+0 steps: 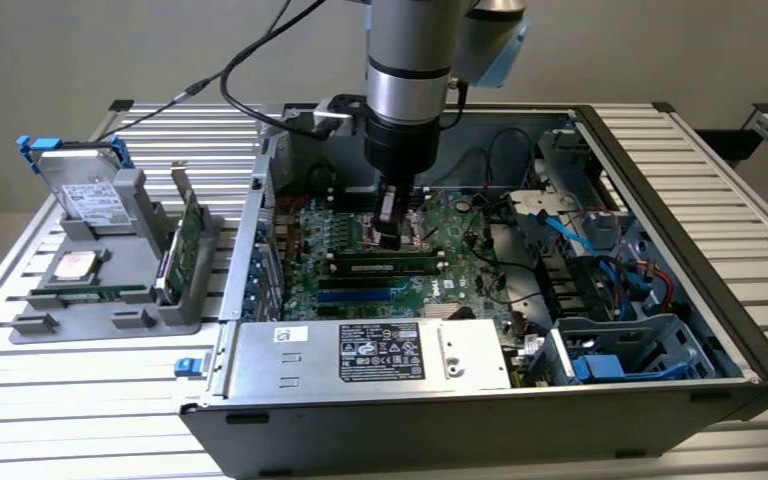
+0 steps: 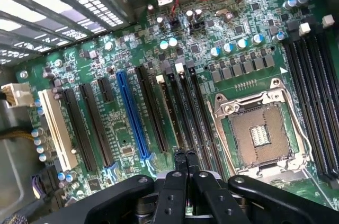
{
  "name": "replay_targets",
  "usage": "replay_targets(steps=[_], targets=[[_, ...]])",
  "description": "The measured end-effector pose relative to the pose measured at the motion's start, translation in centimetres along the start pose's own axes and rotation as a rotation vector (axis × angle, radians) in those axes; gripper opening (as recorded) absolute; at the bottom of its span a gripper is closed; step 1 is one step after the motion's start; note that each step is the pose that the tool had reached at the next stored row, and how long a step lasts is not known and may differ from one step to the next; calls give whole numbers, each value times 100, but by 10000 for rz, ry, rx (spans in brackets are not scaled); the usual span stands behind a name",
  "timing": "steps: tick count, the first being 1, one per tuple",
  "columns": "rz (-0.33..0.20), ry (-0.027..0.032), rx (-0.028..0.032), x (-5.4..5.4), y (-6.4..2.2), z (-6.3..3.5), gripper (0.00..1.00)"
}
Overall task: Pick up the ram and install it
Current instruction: 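Press down the ram until it locks into place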
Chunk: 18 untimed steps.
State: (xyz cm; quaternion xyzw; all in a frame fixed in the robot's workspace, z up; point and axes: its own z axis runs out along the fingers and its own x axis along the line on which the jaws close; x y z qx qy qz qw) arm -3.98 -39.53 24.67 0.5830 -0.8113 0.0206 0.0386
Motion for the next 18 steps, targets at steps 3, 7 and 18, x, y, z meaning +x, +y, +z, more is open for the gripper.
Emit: replay_targets(steps=[3,7,18], targets=[[495,-6,-43,0,0,0,10],[1174,-14,-102,0,0,0,10],[3037,-35,-264,0,0,3,10]])
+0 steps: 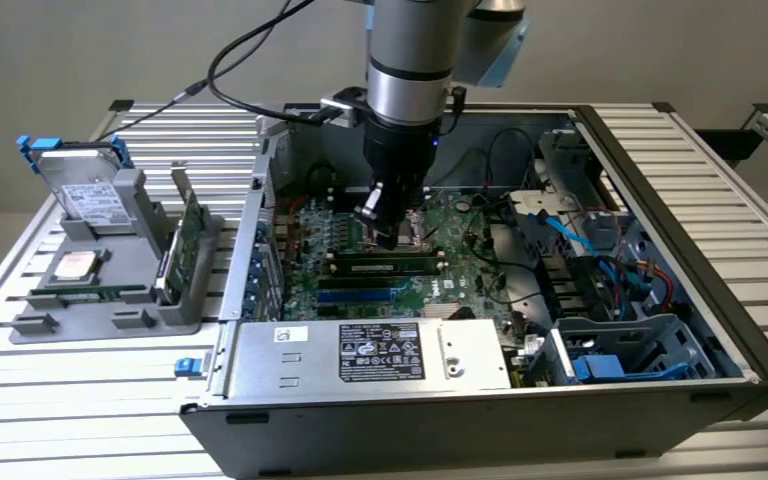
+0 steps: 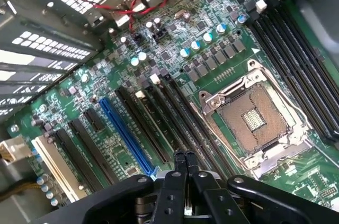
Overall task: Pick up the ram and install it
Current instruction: 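Press down the ram until it locks into place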
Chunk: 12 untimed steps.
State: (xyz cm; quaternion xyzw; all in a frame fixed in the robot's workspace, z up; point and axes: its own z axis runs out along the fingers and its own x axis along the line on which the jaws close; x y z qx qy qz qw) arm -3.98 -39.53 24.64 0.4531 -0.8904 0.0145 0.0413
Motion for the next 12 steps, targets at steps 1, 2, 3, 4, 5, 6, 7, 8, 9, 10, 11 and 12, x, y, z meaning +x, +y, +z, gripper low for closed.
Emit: replay_targets(steps=[1,2,3,4,5,6,7,8,9,10,11,12], targets=[[175,-2,-15,0,0,1,10],[346,-4,-30,0,0,1,10],[515,-7,-45,0,0,2,10],[697,-9,-61,0,0,2,10],[863,-11,-75,0,0,3,10],[1035,-13,-90,0,0,4,10],[1210,-14,-105,0,0,4,10],[1382,-16,-120,0,0,5,10],[1558,-19,-135,-1,0,5,10],[1729,-21,-150,-1,0,6,10],[1906,-23,-166,-1,0,7,10],[2082,-25,-180,-1,0,7,10]])
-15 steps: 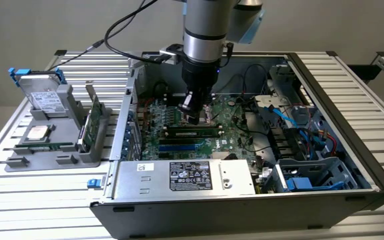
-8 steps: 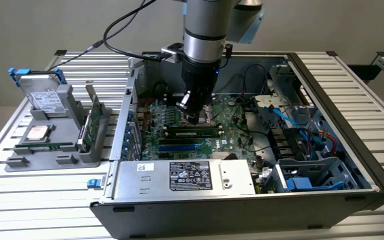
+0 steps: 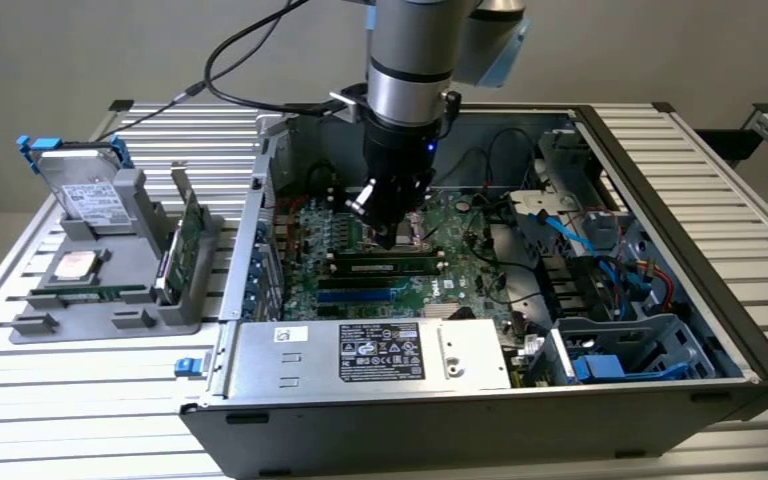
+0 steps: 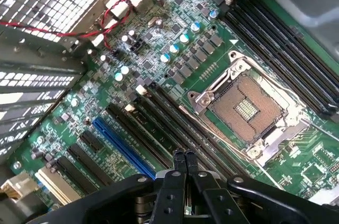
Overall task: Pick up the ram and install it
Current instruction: 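Press down the ram until it locks into place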
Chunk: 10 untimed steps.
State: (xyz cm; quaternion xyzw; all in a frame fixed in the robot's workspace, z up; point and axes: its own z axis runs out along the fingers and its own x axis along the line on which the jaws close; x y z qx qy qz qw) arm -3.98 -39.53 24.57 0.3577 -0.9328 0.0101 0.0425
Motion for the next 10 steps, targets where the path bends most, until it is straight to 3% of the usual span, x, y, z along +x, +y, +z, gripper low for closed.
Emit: replay_targets(steps=[10], targets=[[1732,-22,-152,-1,0,9,10]])
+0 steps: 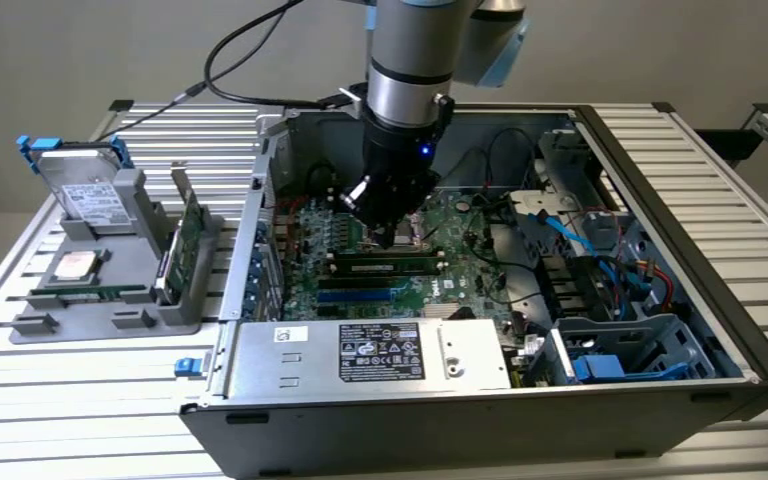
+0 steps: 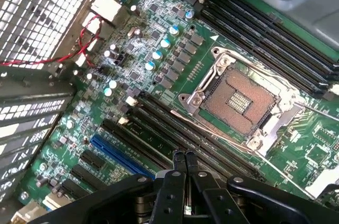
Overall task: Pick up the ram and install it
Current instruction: 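Press down the ram until it locks into place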
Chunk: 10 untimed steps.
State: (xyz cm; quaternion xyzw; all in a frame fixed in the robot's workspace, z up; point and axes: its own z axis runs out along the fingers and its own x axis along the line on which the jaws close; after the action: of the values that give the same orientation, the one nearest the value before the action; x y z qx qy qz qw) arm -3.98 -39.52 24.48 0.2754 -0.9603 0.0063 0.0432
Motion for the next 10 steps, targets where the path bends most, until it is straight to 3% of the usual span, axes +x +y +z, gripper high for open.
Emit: replay_targets(steps=[10], targets=[[1597,-15,-135,-1,0,18,10]])
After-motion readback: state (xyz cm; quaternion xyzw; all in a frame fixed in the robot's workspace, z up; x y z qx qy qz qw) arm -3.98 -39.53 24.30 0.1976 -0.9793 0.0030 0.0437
